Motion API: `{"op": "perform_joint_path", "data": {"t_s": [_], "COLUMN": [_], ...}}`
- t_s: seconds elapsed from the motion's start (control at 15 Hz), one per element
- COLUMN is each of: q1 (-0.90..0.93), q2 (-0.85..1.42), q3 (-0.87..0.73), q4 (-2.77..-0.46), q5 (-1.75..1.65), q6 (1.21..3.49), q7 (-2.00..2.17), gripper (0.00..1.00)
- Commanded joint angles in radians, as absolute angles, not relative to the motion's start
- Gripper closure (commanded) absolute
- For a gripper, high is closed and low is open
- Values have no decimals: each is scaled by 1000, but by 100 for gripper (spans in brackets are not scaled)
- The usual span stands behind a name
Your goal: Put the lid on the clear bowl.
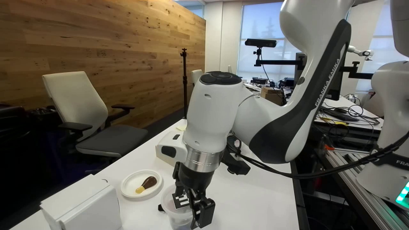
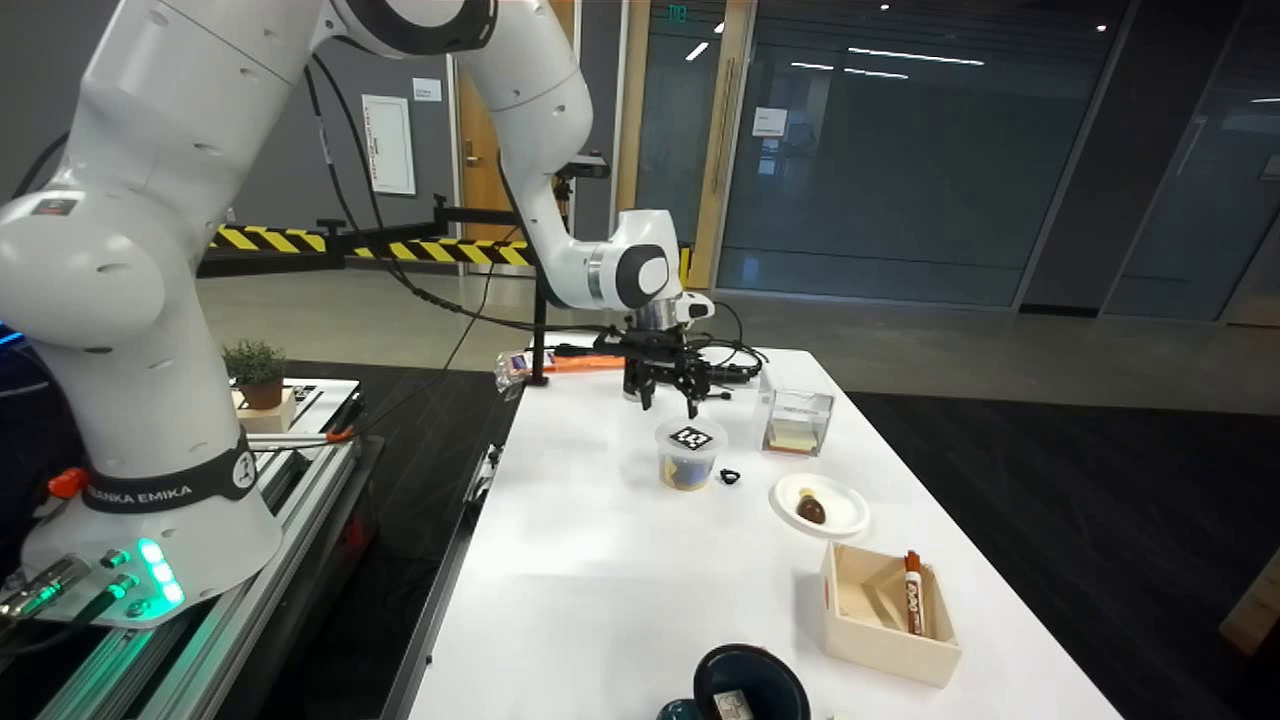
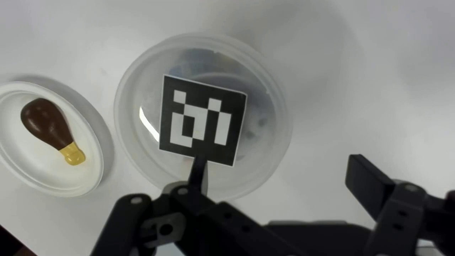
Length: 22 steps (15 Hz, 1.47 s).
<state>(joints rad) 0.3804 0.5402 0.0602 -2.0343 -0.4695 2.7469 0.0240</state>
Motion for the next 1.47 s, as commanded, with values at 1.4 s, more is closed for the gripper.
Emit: {"op": "perform_joint_path", "data": {"t_s": [1.4], "q1": [364], "q2": [512], "q3": [144], "q4": [-2116], "q5": [-380], "q6": [2741], "q7": [4], "gripper": [0]}}
